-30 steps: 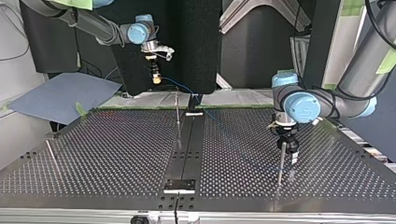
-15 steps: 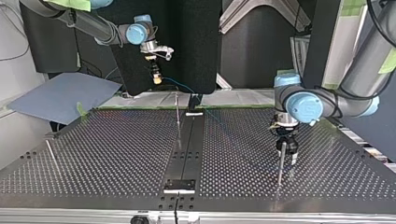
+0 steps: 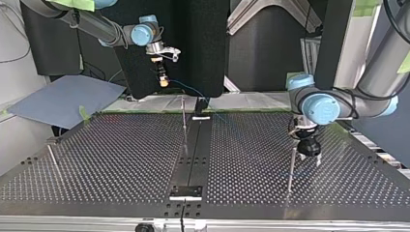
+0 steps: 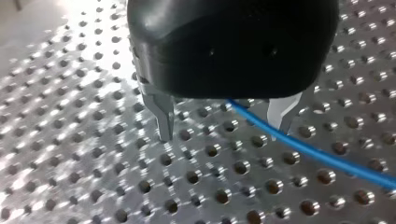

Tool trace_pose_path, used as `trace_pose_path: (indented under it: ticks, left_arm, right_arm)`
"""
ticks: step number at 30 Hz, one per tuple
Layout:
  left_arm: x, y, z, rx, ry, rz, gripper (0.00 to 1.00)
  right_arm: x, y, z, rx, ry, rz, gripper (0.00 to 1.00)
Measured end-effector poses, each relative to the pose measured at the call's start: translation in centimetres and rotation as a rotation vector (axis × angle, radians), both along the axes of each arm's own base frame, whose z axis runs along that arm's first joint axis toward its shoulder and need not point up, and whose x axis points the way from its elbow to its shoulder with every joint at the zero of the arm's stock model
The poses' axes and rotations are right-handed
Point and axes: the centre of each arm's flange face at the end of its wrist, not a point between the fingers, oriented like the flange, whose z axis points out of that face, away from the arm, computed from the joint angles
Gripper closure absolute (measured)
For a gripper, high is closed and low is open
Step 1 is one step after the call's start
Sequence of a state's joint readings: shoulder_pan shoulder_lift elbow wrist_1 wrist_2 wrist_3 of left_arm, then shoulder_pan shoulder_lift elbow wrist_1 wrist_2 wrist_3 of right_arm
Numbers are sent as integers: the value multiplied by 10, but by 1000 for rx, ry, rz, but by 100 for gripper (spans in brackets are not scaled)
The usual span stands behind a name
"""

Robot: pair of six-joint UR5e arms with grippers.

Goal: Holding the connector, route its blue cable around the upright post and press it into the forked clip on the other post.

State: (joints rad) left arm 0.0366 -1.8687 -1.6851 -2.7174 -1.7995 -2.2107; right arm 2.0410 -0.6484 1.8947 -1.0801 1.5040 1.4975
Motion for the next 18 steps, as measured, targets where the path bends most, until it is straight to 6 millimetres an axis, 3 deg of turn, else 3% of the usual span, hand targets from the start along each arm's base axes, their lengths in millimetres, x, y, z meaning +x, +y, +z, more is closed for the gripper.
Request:
trace_pose_path:
  ticks: [9, 18]
  left_arm:
    - [-2, 5, 8, -44, -33, 28, 0]
    - [-8, -5, 16, -39, -21, -19, 0]
  right_arm:
    - [1, 1, 0, -1, 0, 4, 100]
    - [1, 1, 0, 1, 0, 4, 100]
